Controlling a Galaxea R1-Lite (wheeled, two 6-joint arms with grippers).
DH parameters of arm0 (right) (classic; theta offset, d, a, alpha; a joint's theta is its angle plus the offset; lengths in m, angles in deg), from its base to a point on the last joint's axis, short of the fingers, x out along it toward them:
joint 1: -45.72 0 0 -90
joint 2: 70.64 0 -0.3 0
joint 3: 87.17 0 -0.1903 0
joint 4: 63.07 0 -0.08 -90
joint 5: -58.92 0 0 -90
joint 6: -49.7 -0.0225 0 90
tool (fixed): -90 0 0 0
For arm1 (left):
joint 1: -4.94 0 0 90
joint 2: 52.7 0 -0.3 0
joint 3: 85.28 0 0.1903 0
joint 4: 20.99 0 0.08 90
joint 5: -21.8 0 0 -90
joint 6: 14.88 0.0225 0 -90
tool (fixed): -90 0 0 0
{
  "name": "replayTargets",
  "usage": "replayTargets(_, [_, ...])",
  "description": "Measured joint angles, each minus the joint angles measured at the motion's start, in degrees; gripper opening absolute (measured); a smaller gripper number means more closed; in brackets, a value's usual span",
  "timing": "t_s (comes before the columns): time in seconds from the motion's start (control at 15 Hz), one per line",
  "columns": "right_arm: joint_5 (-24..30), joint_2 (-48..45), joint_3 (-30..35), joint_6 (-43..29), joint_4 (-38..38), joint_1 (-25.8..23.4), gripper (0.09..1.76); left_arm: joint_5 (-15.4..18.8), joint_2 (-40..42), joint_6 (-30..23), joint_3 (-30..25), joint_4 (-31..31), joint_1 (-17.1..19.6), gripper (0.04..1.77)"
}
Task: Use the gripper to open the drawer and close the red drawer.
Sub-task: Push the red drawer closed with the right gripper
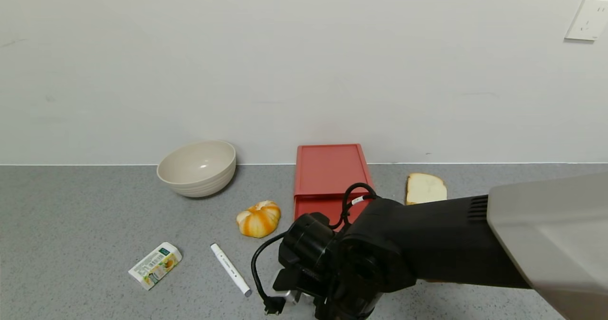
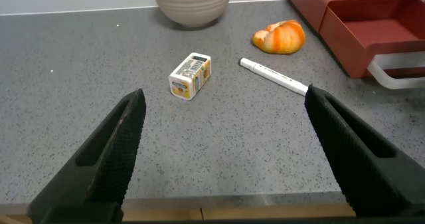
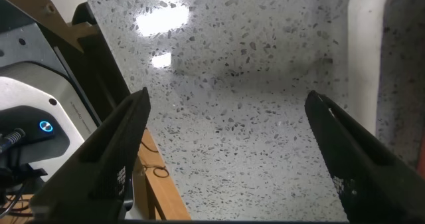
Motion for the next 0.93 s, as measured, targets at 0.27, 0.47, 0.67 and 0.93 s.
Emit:
replayTargets(0.27, [-0.20,0.30,0.06,0.41,-0.06,-0.41,1.71,0.02,0.00,0.00,0.00,-0.06,0.00,1.73])
replayTargets(0.47, [-0.41,0.90,-0.33,0.76,-0.09,-1.16,1.71,0.02,0.00,0.00,0.00,-0.09,0.00,1.73])
replayTargets(0.67, [-0.50,1.35,-1.10,1.50,-0.09,-2.01,1.71,0.00,0.00,0.00,0.00,-0.09,0.00,1.73])
replayTargets(0.93, [-0.63,1.99,-3.17,2.55,-0.15,-3.52,1.71,0.02,0.00,0.00,0.00,-0.02,0.00,1.73])
